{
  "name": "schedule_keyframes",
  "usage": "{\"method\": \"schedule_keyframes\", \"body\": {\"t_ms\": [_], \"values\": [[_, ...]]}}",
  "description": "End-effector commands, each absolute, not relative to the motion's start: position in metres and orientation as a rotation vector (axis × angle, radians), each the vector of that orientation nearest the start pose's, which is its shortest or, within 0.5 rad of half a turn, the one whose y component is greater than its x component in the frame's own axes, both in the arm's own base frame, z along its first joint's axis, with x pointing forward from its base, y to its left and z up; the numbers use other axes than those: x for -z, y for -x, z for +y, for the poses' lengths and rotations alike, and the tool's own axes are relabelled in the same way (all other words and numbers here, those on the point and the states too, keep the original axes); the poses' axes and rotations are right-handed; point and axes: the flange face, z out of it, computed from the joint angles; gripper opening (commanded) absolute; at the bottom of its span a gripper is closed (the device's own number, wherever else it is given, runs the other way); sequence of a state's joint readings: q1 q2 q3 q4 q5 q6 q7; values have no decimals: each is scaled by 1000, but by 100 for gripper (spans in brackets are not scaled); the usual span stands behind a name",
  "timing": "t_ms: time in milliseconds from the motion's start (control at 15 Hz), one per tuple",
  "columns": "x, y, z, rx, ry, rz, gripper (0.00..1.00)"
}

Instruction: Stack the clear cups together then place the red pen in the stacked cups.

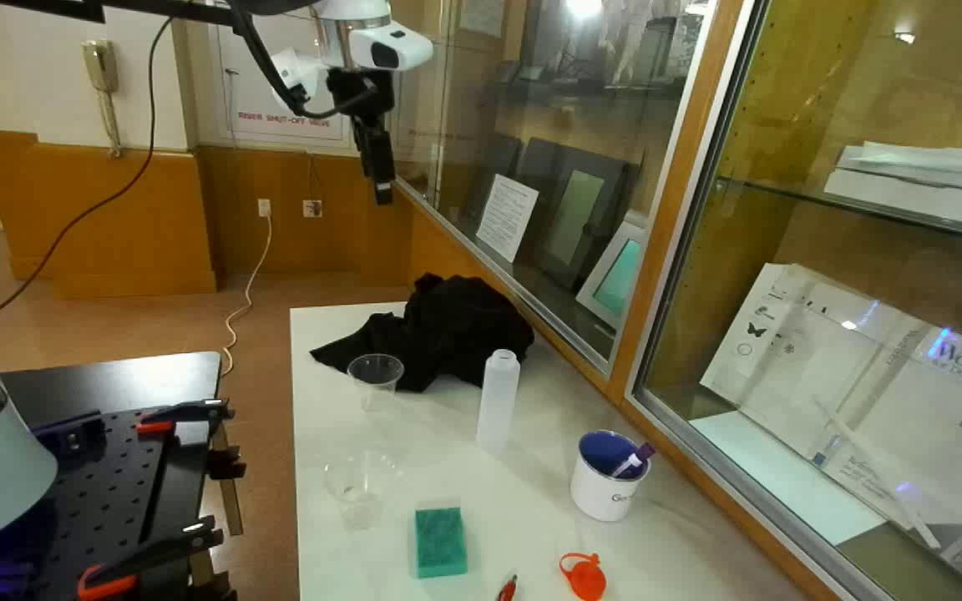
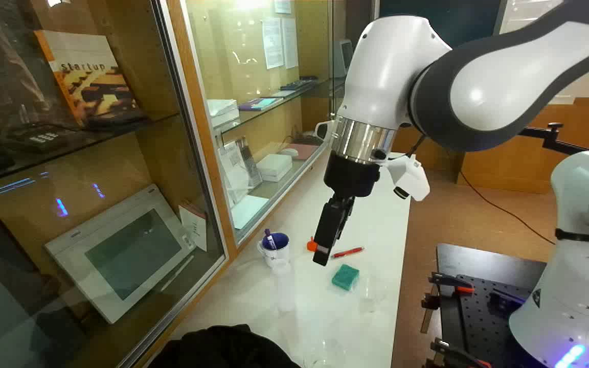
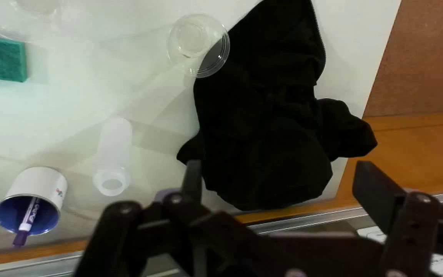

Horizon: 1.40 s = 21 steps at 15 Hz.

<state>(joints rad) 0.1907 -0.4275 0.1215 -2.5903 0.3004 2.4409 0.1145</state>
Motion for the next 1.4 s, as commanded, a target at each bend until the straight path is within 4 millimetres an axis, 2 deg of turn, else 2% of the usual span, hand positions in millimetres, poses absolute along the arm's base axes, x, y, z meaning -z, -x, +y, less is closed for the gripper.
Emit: {"method": "schedule_keyframes", "body": {"t_ms": [0,333,600,1067,1333], "values": [[-430,-403,131,343,2895,14,100],[-427,-405,128,348,2905,38,100],[-403,-415,111,300,2907,114,100],[-316,-430,88,187,2949,220,100],[-267,-435,67,132,2972,317,100]]}}
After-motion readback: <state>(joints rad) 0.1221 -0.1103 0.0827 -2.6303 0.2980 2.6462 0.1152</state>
